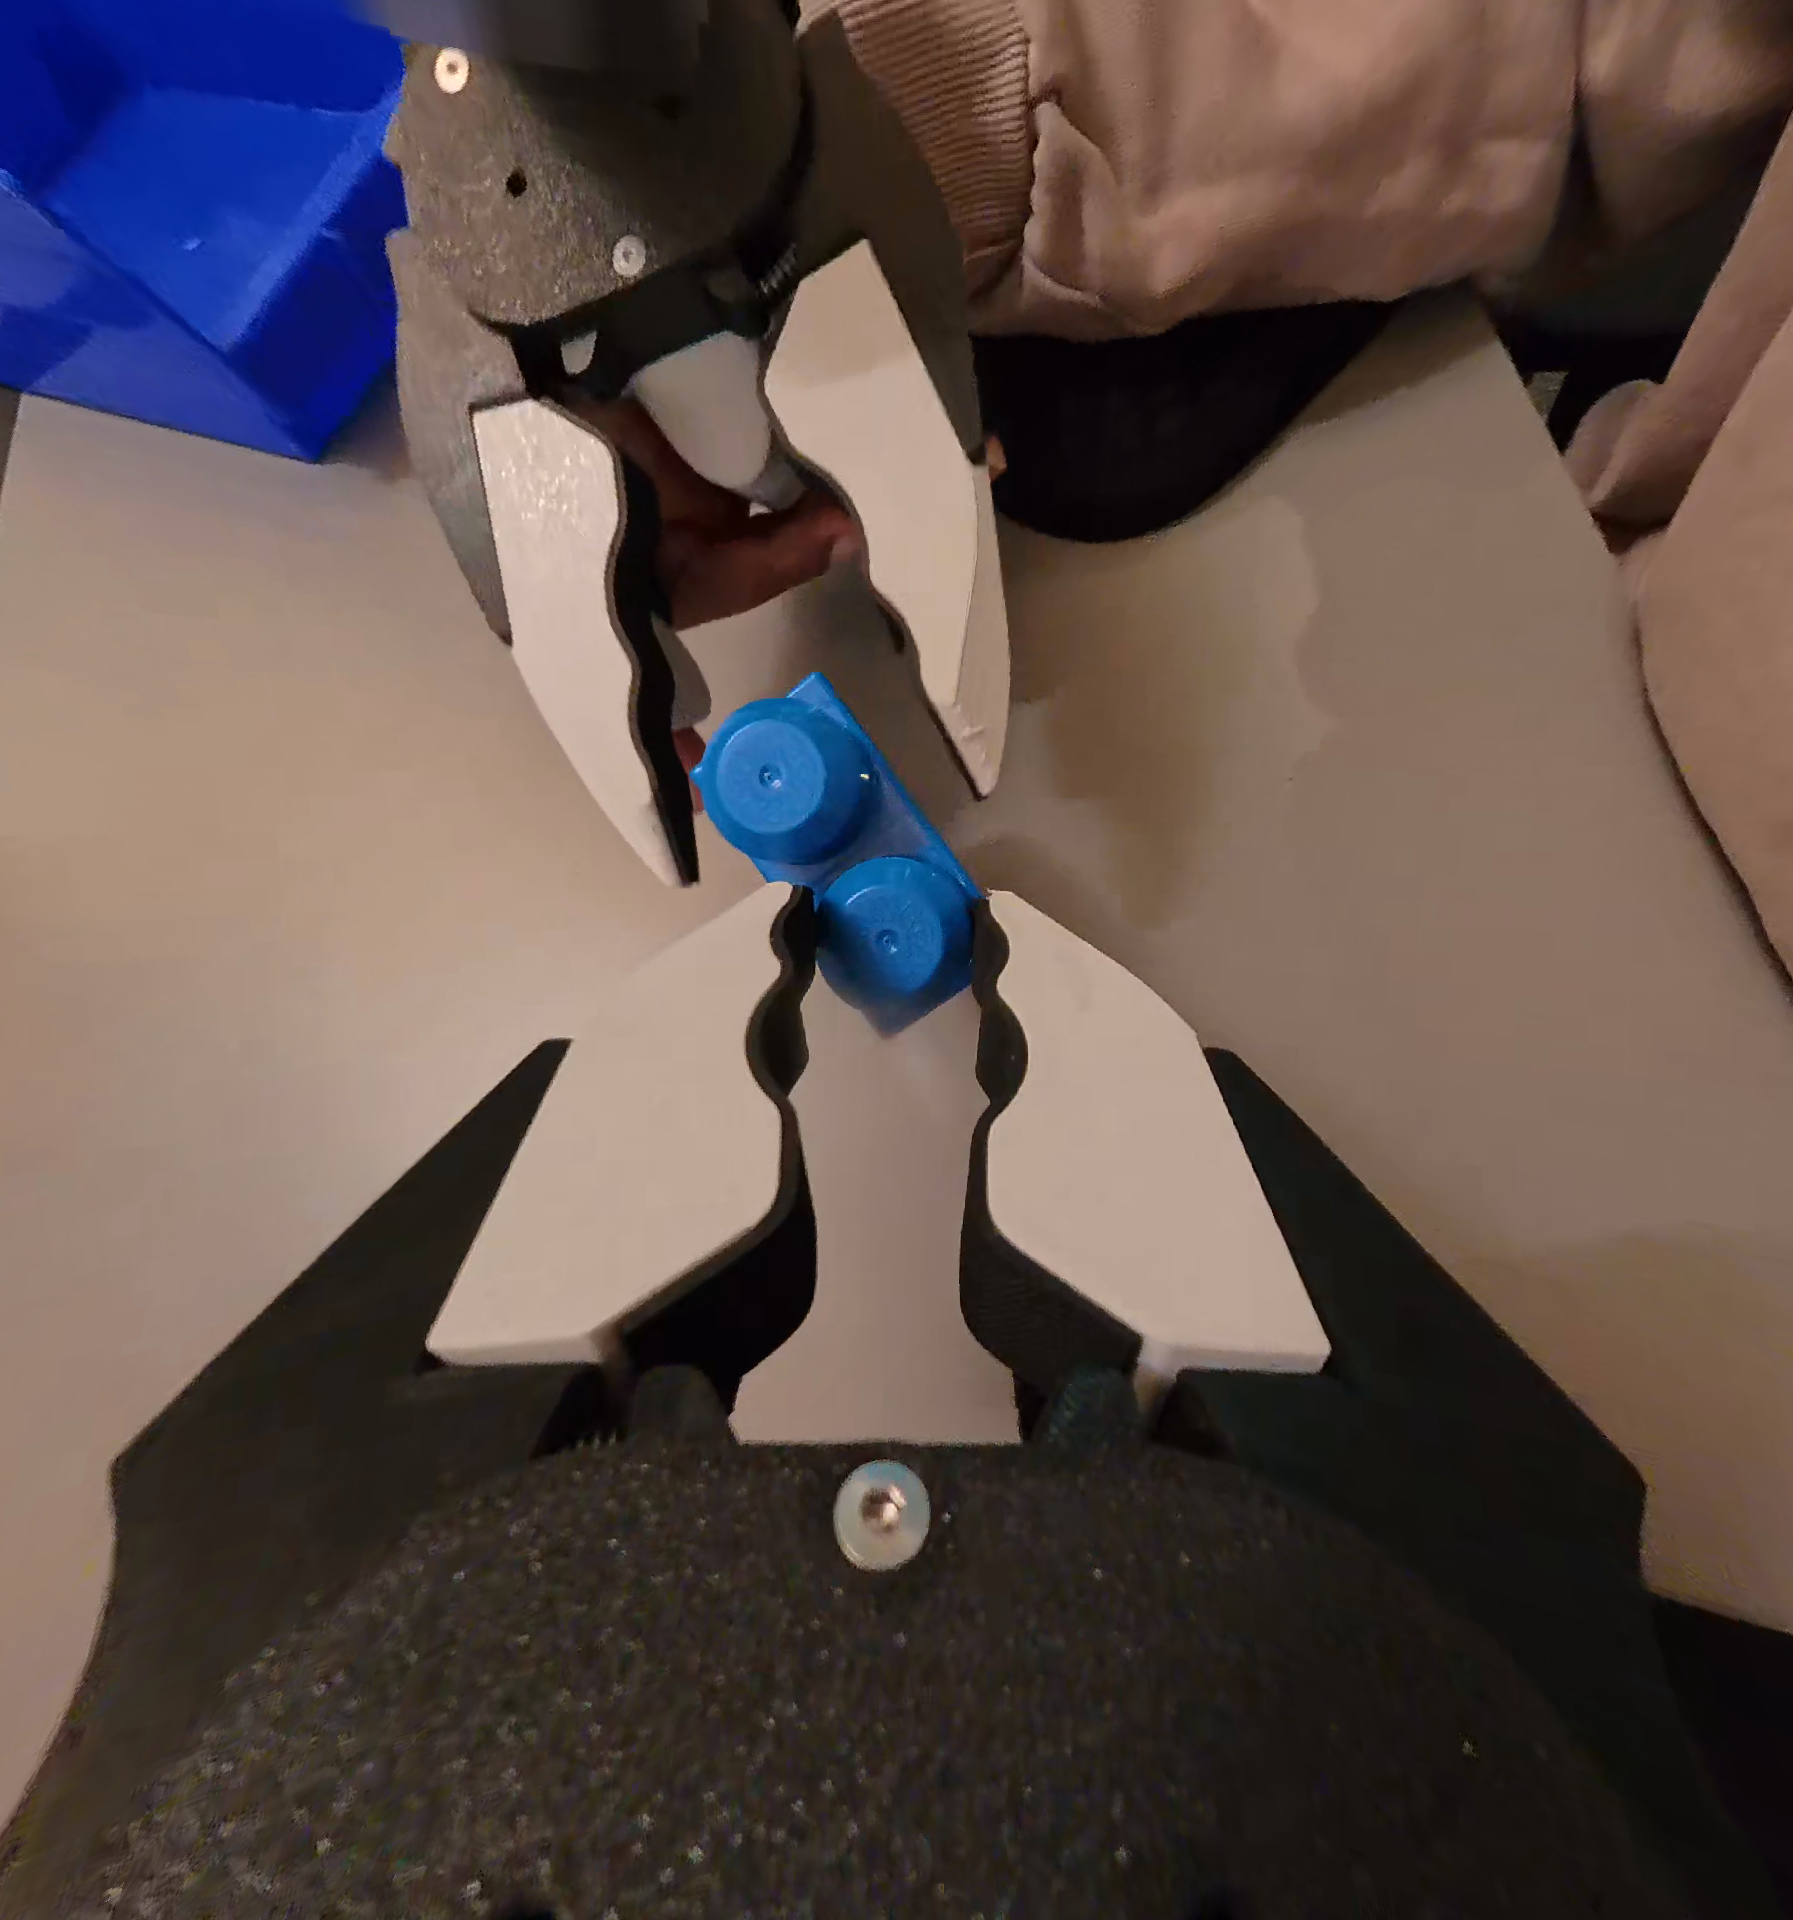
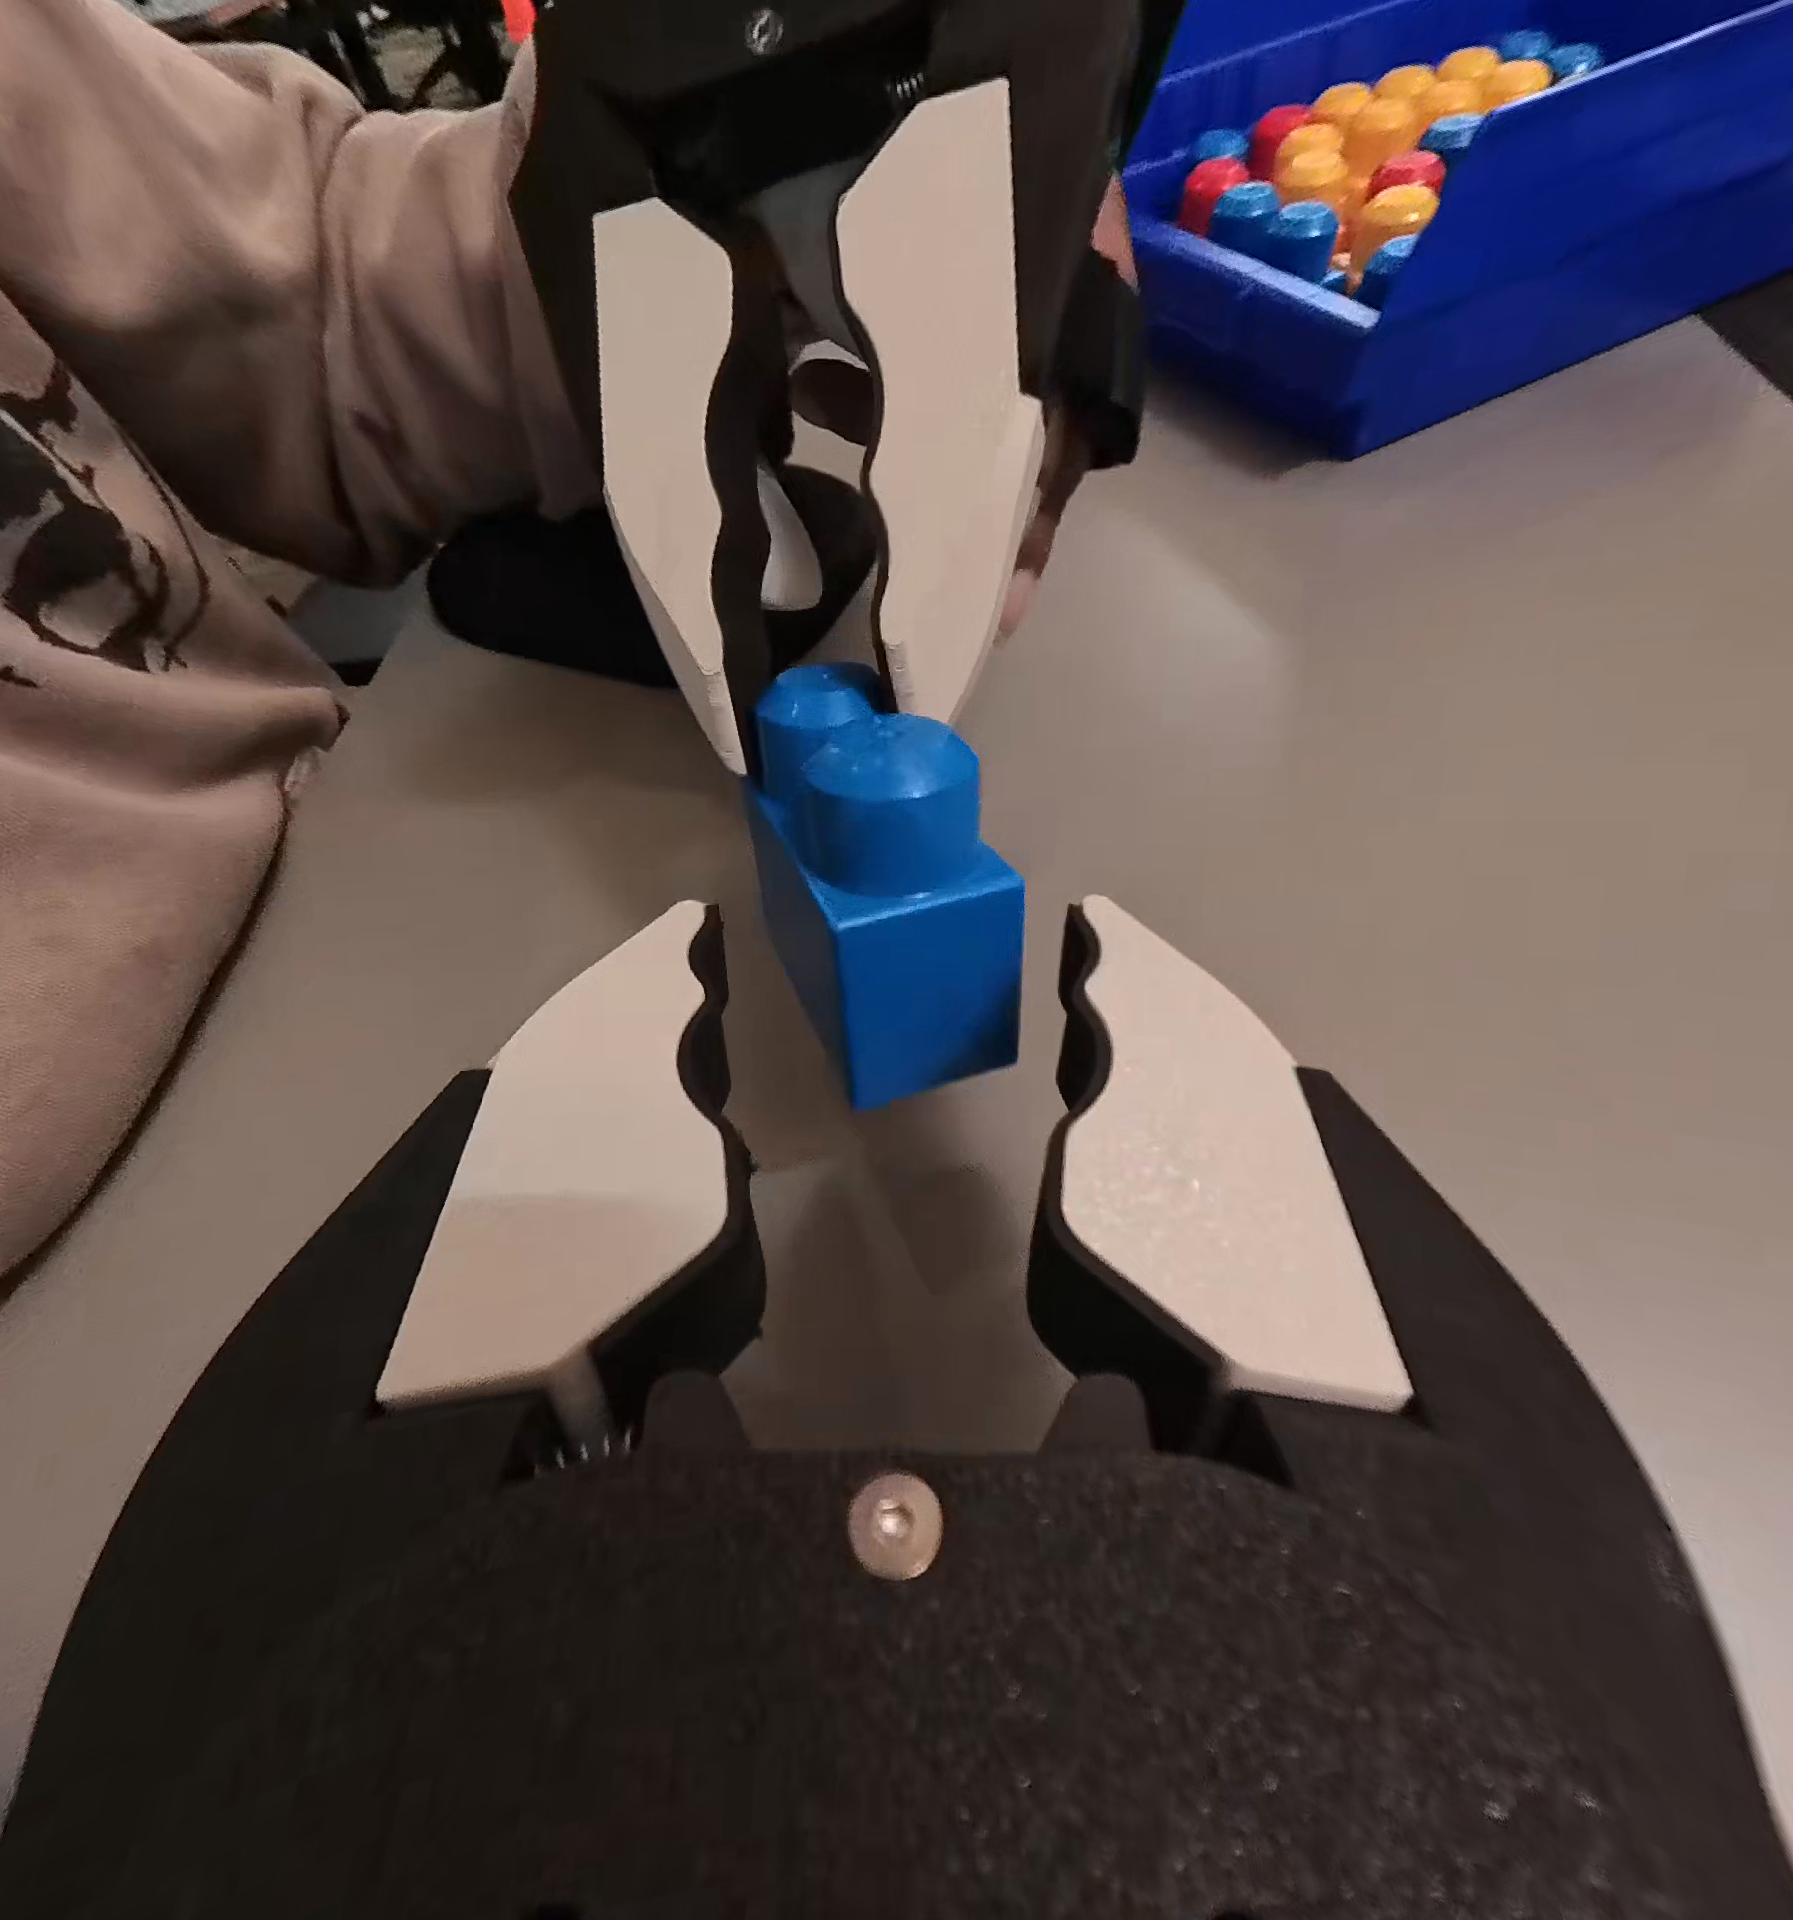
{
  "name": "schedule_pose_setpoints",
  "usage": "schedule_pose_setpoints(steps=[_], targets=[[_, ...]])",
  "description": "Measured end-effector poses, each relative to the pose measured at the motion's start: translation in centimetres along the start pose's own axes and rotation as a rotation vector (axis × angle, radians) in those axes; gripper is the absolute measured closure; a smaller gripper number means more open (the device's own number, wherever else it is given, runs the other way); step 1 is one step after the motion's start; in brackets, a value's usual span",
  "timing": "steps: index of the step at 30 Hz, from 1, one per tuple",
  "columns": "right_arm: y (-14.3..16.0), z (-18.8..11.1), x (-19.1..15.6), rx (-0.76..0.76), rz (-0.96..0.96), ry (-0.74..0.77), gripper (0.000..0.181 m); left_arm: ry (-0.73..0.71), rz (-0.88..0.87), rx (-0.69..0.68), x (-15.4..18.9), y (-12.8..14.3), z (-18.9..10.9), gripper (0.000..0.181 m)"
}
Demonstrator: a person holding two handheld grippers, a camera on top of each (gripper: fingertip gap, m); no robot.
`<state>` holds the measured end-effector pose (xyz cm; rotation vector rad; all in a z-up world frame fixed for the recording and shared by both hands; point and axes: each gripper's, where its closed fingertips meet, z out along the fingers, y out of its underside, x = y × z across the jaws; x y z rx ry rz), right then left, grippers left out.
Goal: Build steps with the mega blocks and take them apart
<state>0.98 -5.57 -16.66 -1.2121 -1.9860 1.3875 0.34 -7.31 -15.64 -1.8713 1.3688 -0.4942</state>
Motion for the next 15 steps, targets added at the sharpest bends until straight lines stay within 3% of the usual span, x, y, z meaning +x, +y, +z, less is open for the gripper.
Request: schedule_pose_setpoints(steps=[8, 12, 15], targets=[[0.7, 1.4, -0.5, -0.031, -0.035, -0.018, 0.140, 0.020, -0.003, -0.003, 0.4, 0.9, 0.3, 0.152], [-0.6, 0.8, 0.2, 0.059, -0.052, 0.029, 0.144, -0.039, -0.087, 0.125, -1.0, -0.1, -0.7, 0.151], [-2.0, -0.1, 1.0, 0.159, -0.057, 0.074, 0.145, -0.083, -0.148, 0.226, -2.2, -0.4, -1.8, 0.138]])
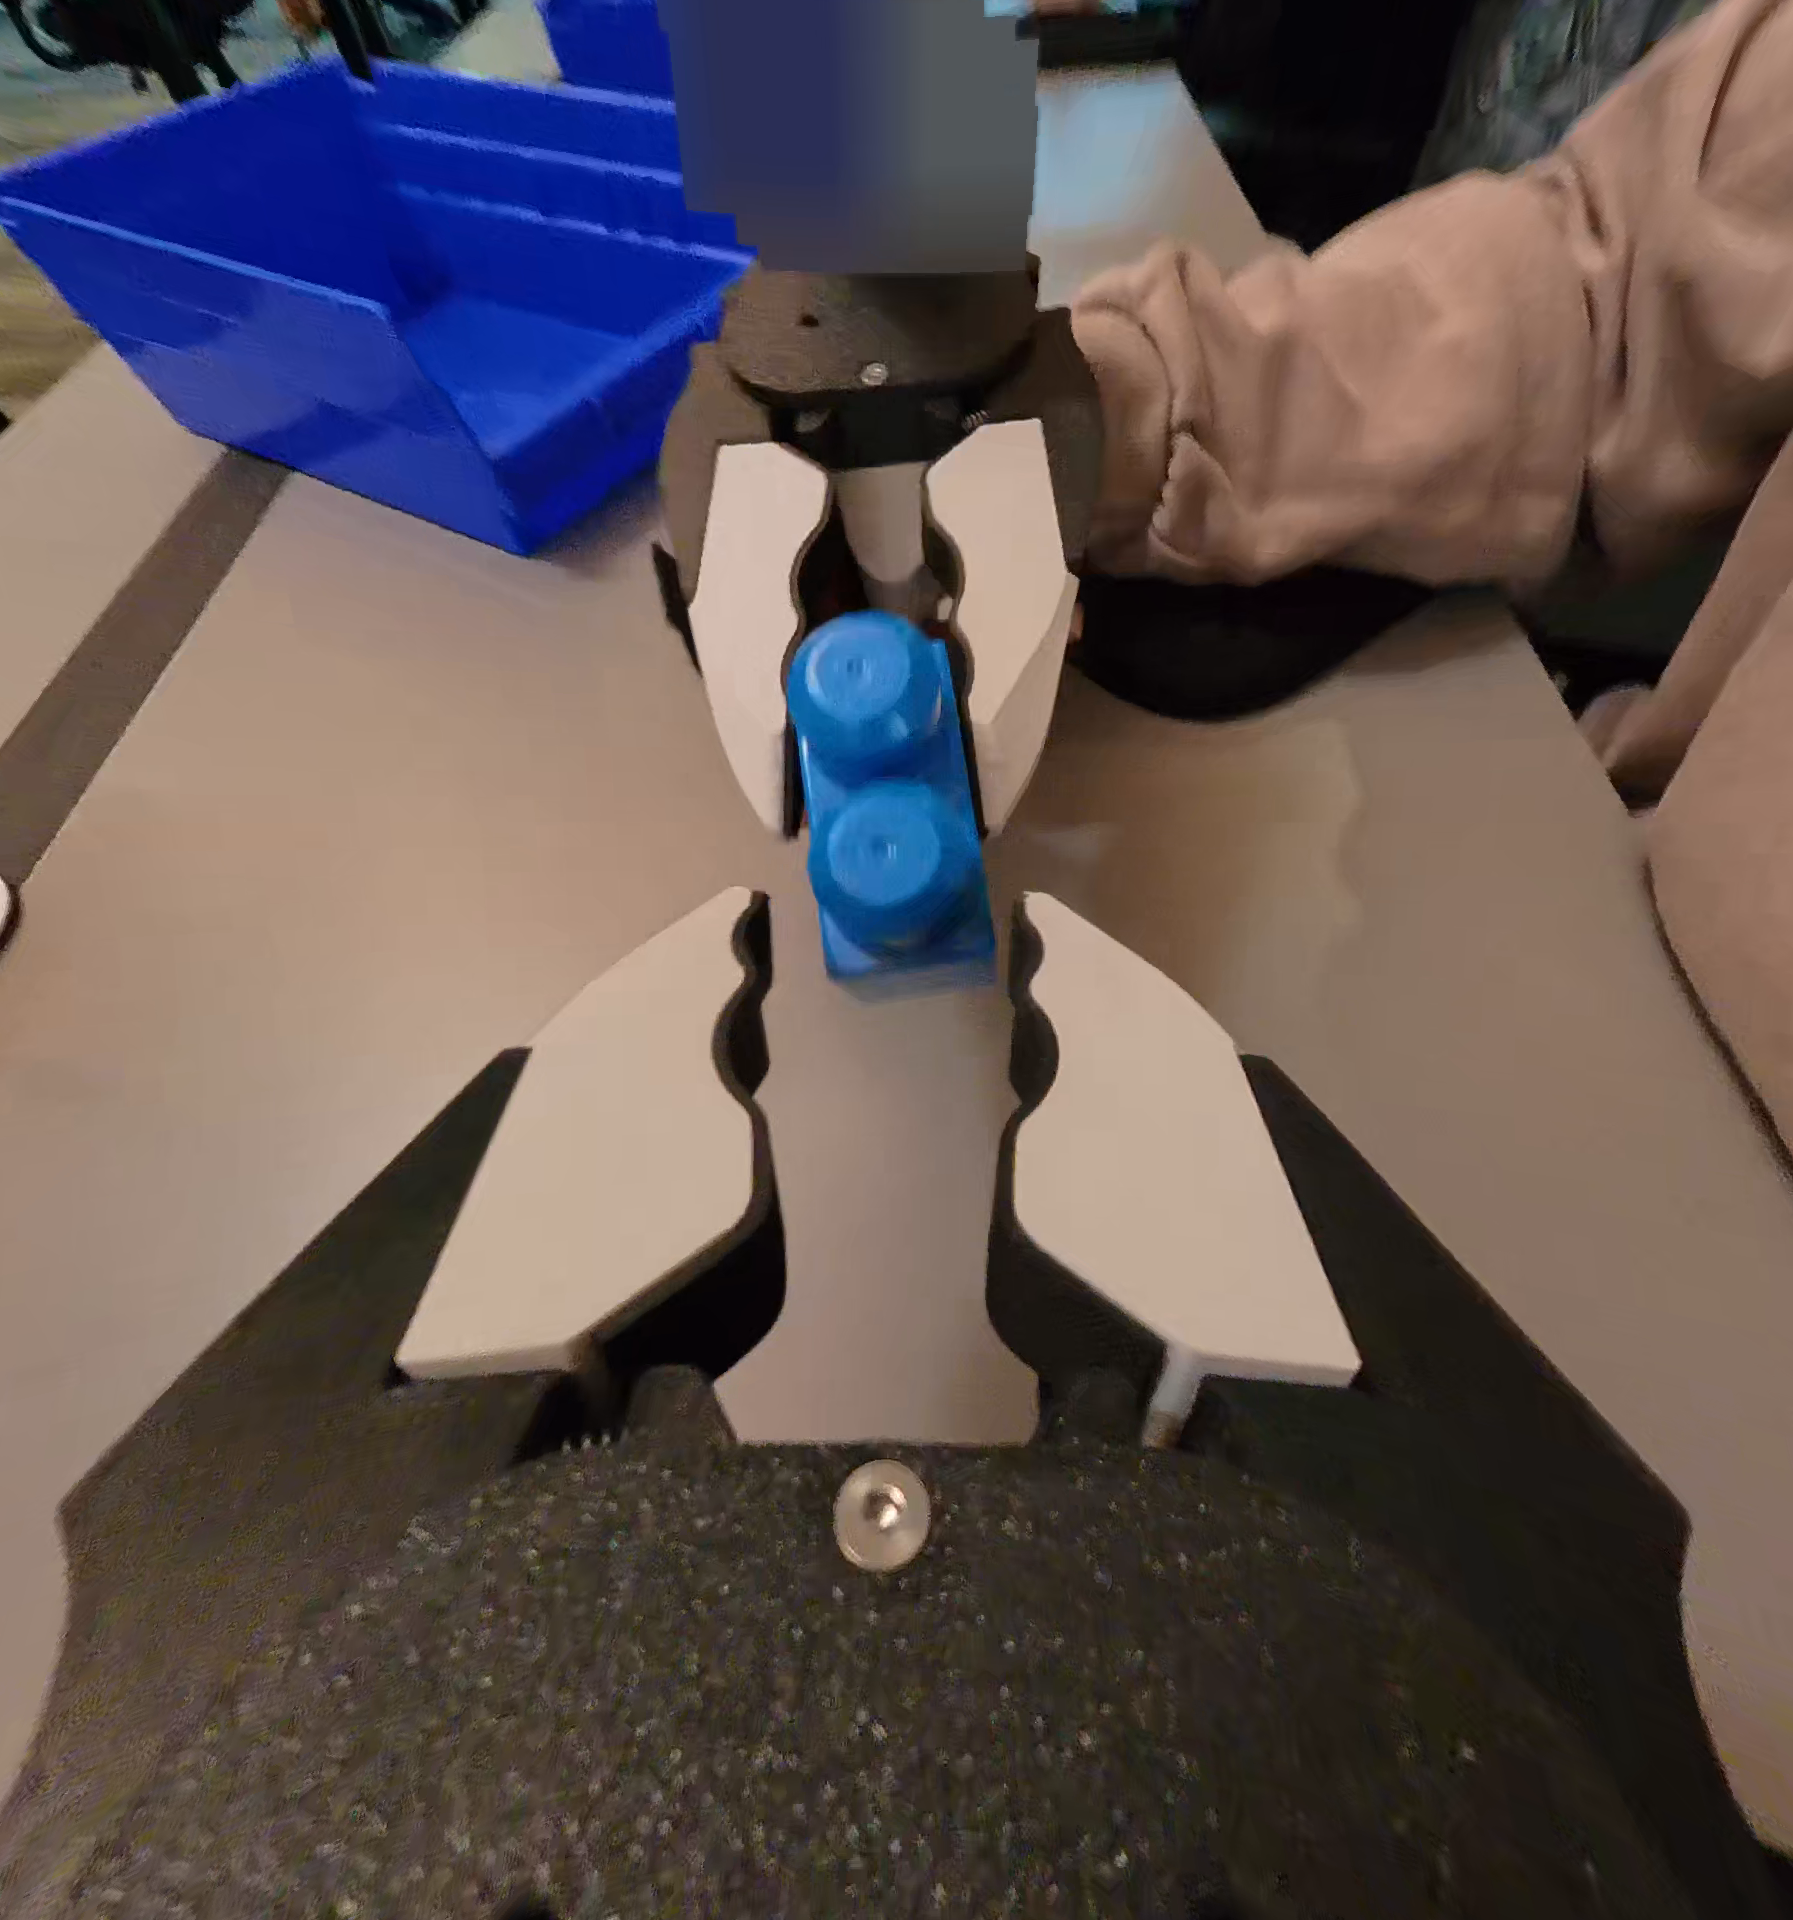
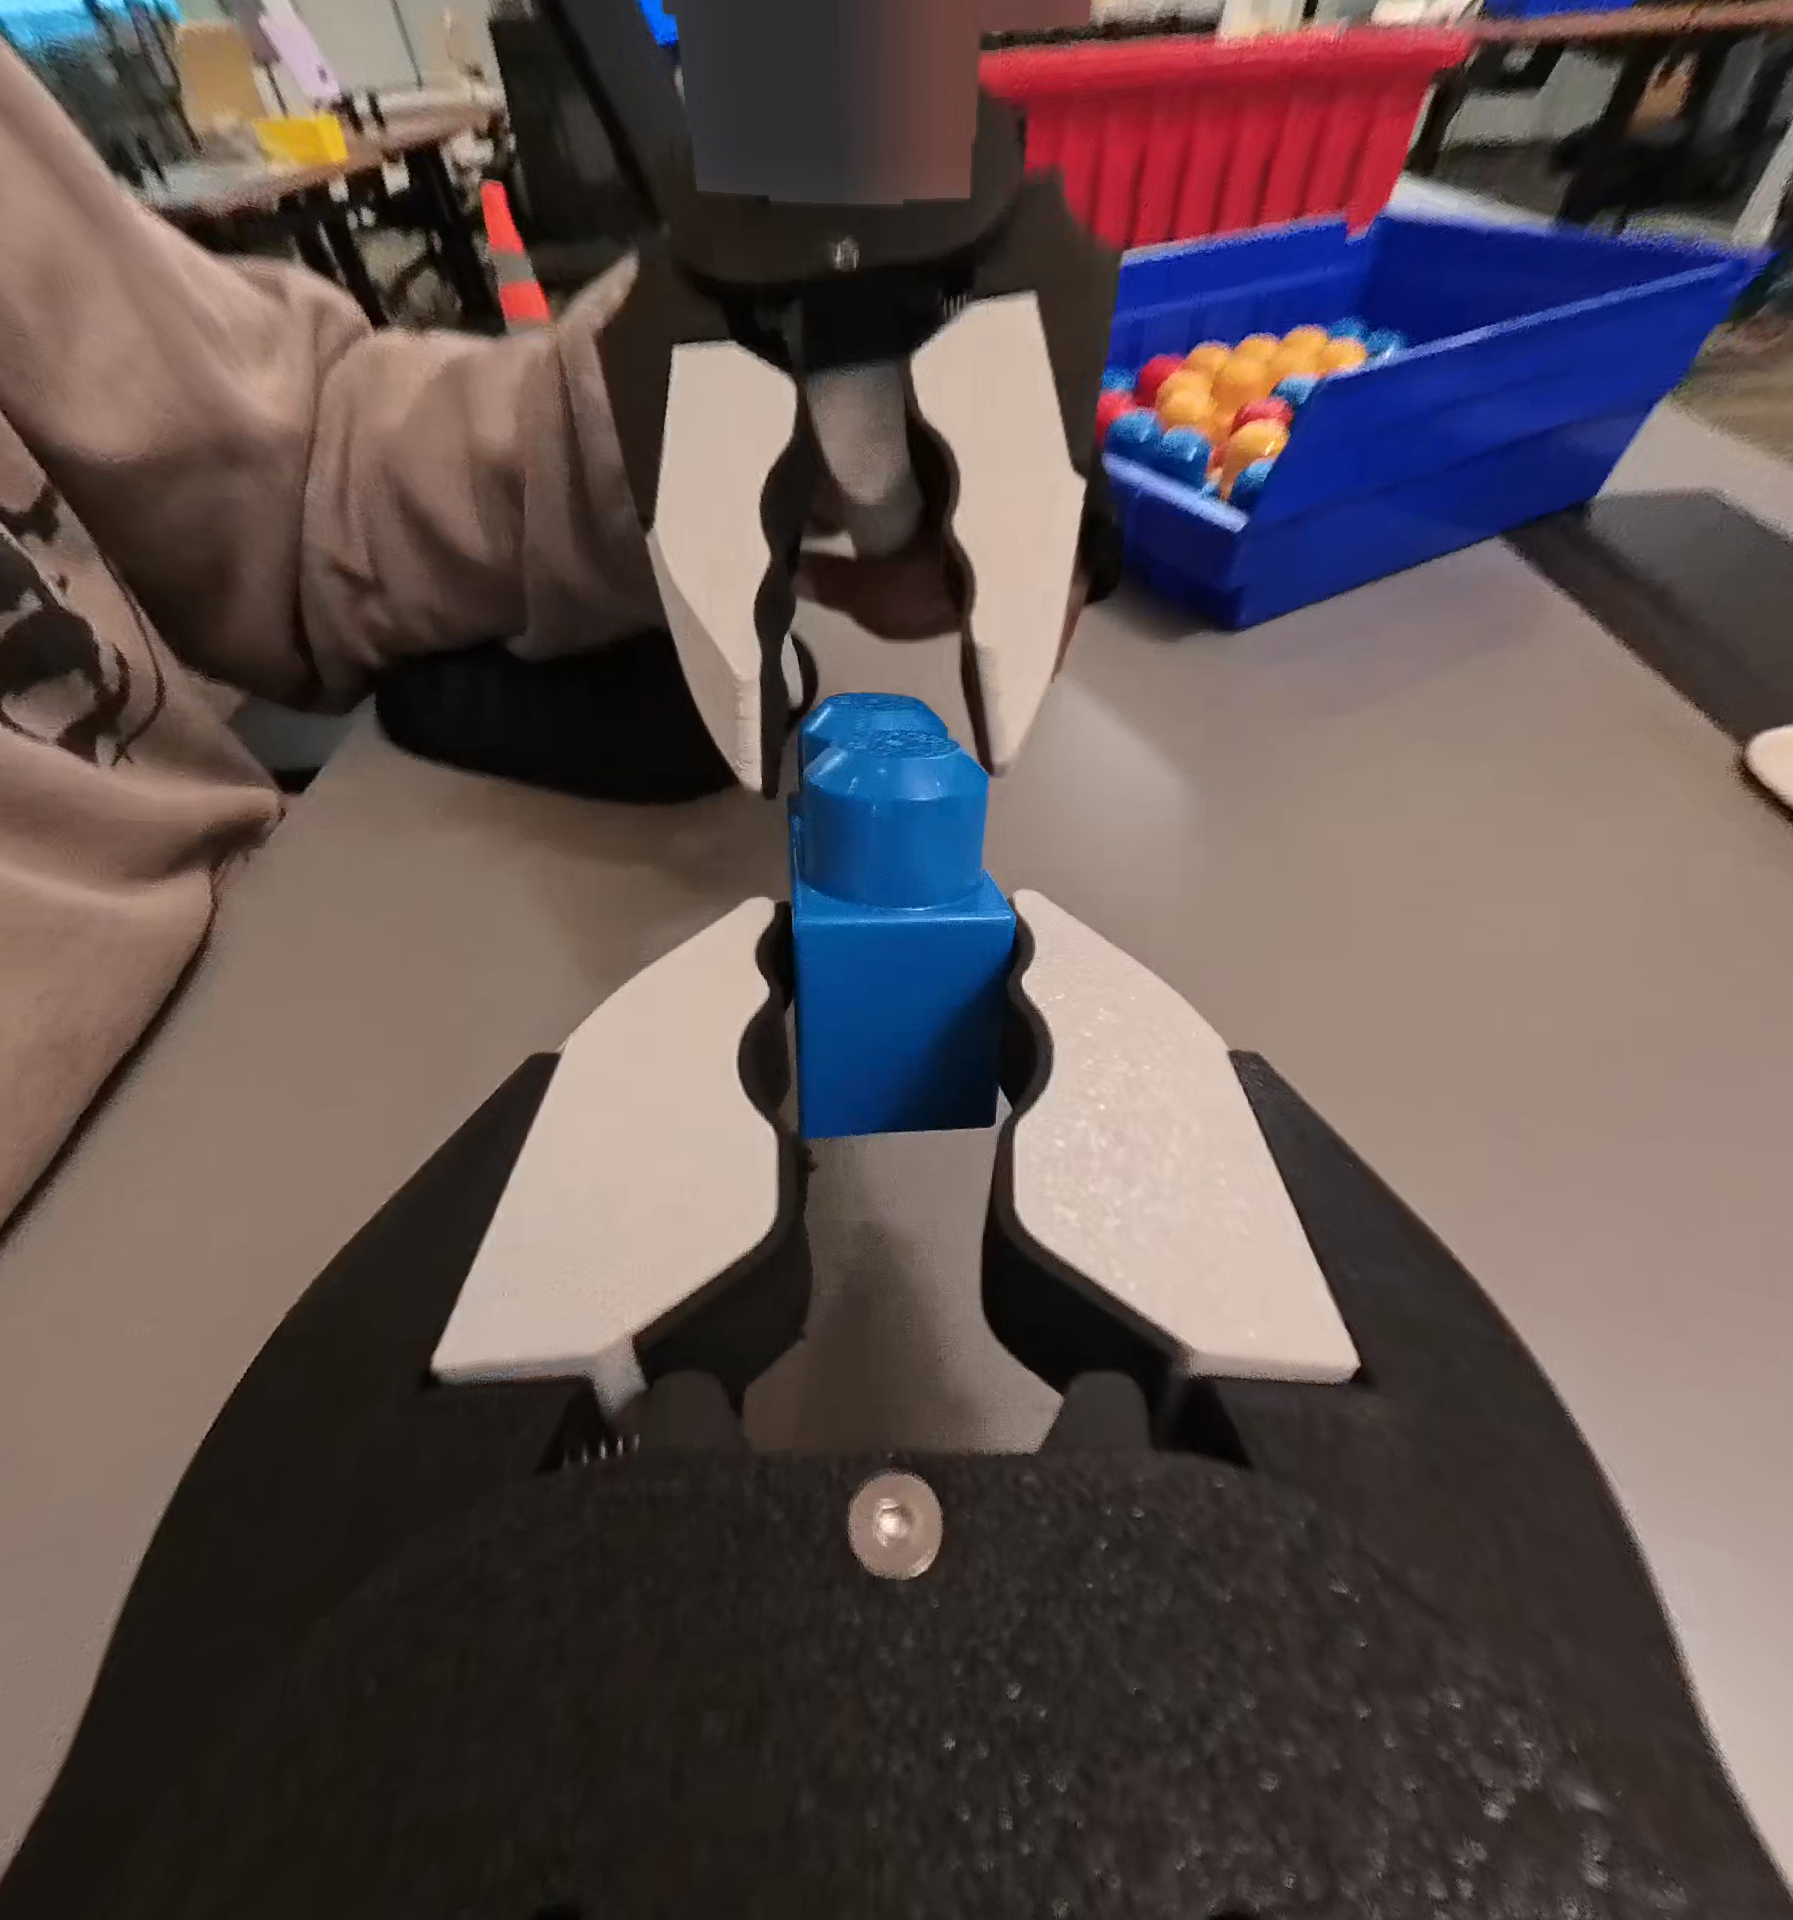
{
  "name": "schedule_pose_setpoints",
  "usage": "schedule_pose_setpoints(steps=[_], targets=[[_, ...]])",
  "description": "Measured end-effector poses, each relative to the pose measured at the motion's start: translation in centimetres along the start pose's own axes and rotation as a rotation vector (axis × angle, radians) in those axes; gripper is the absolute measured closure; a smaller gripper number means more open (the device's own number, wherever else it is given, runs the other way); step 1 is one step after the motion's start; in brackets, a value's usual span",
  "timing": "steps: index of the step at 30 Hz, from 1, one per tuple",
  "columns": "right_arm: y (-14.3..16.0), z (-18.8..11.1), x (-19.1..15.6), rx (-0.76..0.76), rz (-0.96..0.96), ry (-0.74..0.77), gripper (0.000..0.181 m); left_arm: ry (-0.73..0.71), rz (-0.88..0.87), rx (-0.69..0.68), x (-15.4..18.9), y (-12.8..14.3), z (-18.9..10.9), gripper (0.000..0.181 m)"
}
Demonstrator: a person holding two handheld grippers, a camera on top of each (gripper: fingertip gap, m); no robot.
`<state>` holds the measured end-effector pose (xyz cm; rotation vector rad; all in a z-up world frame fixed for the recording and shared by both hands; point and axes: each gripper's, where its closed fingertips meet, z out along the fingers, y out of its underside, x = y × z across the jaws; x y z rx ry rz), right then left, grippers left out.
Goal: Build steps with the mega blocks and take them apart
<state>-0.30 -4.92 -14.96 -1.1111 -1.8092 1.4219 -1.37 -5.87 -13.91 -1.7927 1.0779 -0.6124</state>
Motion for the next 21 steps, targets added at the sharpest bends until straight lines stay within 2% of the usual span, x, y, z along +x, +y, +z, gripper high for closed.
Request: schedule_pose_setpoints(steps=[2, 4, 8, 11, 17, 21], targets=[[-1.4, -0.8, 0.6, 0.090, -0.001, 0.032, 0.144, -0.007, -0.056, 0.070, -0.5, -0.4, -0.3, 0.129], [-2.9, -1.6, 1.1, 0.185, -0.010, 0.065, 0.144, -0.015, -0.101, 0.140, -0.9, -1.0, -0.2, 0.128], [-3.9, -2.2, 1.3, 0.262, 0.002, 0.064, 0.144, -0.033, -0.123, 0.200, -1.1, -1.7, 0.9, 0.146], [-3.3, -2.0, 1.3, 0.227, -0.001, 0.063, 0.145, -0.045, -0.107, 0.179, -1.1, -1.4, 1.3, 0.146], [-0.2, -1.2, 0.5, -0.011, -0.019, 0.029, 0.142, 0.009, -0.073, 0.063, -0.3, 0.9, 1.9, 0.146], [0.9, -1.2, 0.5, -0.079, -0.017, 0.025, 0.141, 0.029, -0.081, 0.011, -0.1, 2.5, 2.8, 0.146]])
